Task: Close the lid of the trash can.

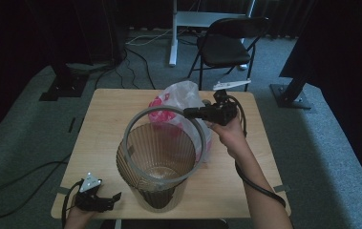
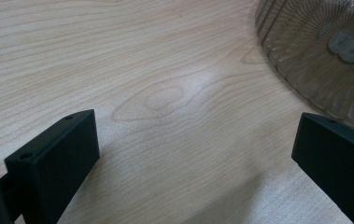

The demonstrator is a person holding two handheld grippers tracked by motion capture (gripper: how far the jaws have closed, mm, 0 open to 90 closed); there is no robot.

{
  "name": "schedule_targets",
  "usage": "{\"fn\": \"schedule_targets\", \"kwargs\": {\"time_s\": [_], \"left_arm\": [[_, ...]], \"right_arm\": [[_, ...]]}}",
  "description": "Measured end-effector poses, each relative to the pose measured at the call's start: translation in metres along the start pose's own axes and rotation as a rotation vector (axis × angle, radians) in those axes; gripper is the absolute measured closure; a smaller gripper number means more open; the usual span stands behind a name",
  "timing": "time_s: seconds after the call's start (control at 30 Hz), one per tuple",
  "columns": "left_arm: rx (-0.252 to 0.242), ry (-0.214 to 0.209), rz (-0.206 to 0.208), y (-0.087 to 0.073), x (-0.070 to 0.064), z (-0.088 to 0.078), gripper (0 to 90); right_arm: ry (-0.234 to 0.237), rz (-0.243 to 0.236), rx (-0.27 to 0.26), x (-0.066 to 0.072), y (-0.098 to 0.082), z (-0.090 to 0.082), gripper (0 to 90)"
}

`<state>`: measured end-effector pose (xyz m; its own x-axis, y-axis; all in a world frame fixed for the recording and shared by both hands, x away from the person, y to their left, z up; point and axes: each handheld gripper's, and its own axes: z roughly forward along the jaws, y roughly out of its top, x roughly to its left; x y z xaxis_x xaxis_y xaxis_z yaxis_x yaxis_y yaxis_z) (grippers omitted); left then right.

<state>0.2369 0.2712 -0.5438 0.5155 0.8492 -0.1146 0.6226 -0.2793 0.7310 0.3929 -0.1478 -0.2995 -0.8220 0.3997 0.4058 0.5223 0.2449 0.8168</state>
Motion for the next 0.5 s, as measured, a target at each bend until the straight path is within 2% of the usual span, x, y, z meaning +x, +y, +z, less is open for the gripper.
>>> {"fn": "schedule_targets", "kwargs": {"time_s": [0.33,0.5], "left_arm": [[0.000,-0.002,0.001,0.000,0.000,0.000,0.9],[0.000,-0.004,0.001,0.000,0.000,0.000,0.9]], "right_arm": [[0.025,-0.022,0.047,0.010,0.005,0.020,83.6],[0.019,-0.025,0.084,0.011,0.003,0.031,83.6]]}}
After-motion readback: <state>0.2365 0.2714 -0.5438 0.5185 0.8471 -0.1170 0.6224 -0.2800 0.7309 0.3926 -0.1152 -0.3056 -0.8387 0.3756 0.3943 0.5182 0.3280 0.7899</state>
